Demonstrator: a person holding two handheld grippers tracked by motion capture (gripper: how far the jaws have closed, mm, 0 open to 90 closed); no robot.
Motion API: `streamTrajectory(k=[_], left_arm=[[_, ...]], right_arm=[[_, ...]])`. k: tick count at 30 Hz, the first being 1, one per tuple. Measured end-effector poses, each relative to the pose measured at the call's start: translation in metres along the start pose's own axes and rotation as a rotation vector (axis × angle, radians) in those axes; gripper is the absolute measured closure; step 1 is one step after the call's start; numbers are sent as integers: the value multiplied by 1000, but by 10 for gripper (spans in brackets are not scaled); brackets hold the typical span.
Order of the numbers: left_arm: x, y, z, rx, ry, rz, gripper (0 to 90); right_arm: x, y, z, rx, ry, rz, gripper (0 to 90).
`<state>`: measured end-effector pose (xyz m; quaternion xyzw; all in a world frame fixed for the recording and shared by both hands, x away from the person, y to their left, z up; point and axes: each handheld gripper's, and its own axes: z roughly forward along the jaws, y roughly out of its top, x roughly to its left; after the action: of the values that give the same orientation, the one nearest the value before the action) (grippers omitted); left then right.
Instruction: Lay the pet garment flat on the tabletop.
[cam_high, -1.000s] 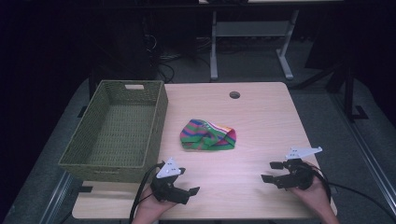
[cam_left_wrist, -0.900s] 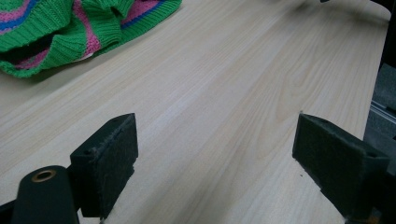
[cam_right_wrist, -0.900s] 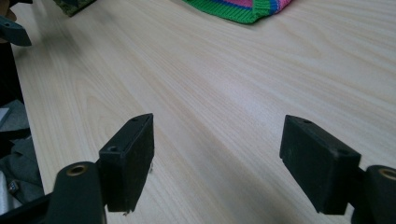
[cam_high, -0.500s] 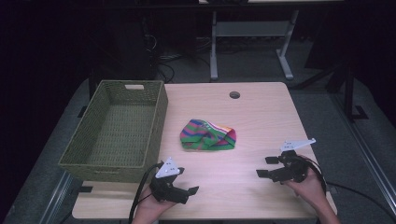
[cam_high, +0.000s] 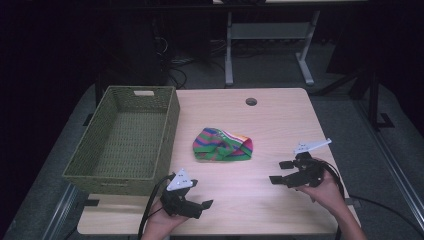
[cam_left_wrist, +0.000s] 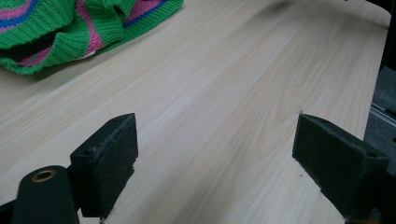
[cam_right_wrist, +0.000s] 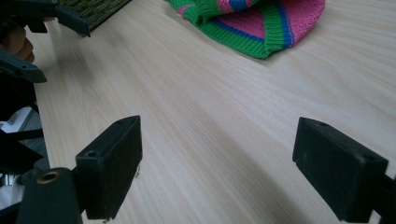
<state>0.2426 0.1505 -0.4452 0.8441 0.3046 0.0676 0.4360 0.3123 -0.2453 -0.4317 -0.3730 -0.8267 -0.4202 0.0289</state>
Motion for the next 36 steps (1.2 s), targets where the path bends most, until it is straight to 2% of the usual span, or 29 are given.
streamTrajectory(k=[11, 20, 31, 36], left_arm=[[-1, 1, -1, -5, 0, 4, 139], [0, 1, -2, -15, 2, 3, 139], [0, 1, -2, -10, -4, 6, 139], [0, 1, -2, -9, -6, 7, 139]], right_arm=[[6, 40, 18, 60, 26, -66, 162], [7, 63, 29, 67, 52, -96, 198], [7, 99, 44, 98, 47, -146, 201], [4, 109, 52, 111, 44, -145, 206]])
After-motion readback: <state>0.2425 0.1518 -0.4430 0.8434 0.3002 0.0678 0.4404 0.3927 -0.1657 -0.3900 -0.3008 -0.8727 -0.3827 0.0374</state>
